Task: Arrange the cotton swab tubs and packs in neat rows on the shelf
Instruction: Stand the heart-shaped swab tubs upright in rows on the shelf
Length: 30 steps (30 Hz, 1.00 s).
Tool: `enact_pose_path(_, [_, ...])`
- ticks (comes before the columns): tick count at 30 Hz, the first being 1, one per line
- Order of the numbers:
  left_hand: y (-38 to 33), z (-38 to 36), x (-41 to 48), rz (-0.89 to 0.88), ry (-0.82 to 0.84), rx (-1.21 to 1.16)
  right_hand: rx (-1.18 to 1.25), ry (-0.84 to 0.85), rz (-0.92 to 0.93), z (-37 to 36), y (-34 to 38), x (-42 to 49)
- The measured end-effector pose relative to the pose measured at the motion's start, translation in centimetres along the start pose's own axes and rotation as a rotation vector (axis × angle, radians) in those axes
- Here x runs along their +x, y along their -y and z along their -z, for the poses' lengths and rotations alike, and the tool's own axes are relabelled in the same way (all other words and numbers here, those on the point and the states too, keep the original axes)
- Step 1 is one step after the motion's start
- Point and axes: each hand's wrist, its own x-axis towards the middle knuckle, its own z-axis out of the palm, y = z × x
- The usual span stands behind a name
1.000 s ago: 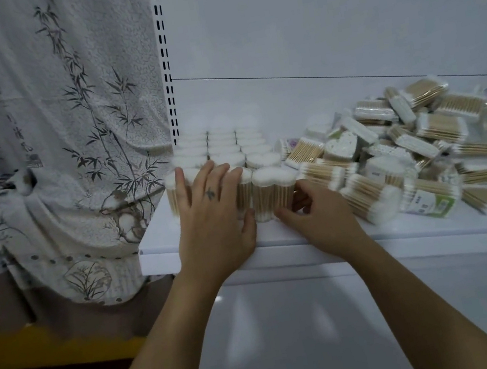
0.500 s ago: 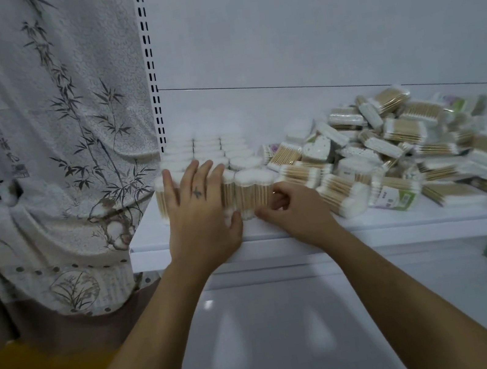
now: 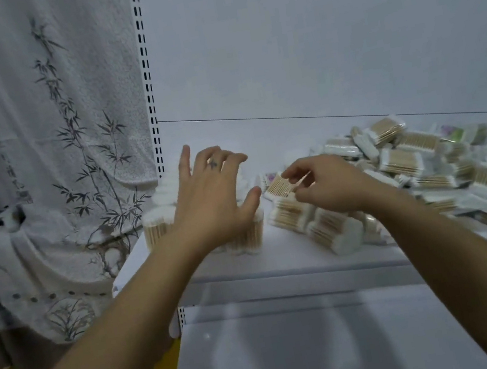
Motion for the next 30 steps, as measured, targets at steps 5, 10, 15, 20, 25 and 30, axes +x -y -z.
enact_pose_path(5, [-0.6, -0.7, 7.1, -0.041, 0.391, -0.033, -0.191, 0.084, 0.048, 2.9, -1.1, 5.4])
enact_pose_path(10, [-0.5, -3.4, 11.8, 0.013, 0.632, 0.037, -0.337, 0.192, 0.083, 2.3, -2.6, 12.0])
enact_pose_path(15, [0.0, -5.7, 14.6, 0.122, 0.693, 0.062, -0.507, 0.33, 0.076, 0.9, -3.9, 18.2])
enact_pose_path(20, [0.5, -6.8, 15.4, 0.159, 0.729, 0.119, -0.594, 0.438, 0.073, -2.2, -5.0, 22.4])
enact_pose_path(25, [1.8, -7.7, 15.0, 0.198, 0.781, 0.096, -0.711, 0.568, 0.068, -5.6, -5.4, 24.0])
enact_pose_path(30, [2.7, -7.4, 15.7, 0.236, 0.792, -0.009, -0.741, 0.601, 0.094, -6.9, -5.2, 25.1])
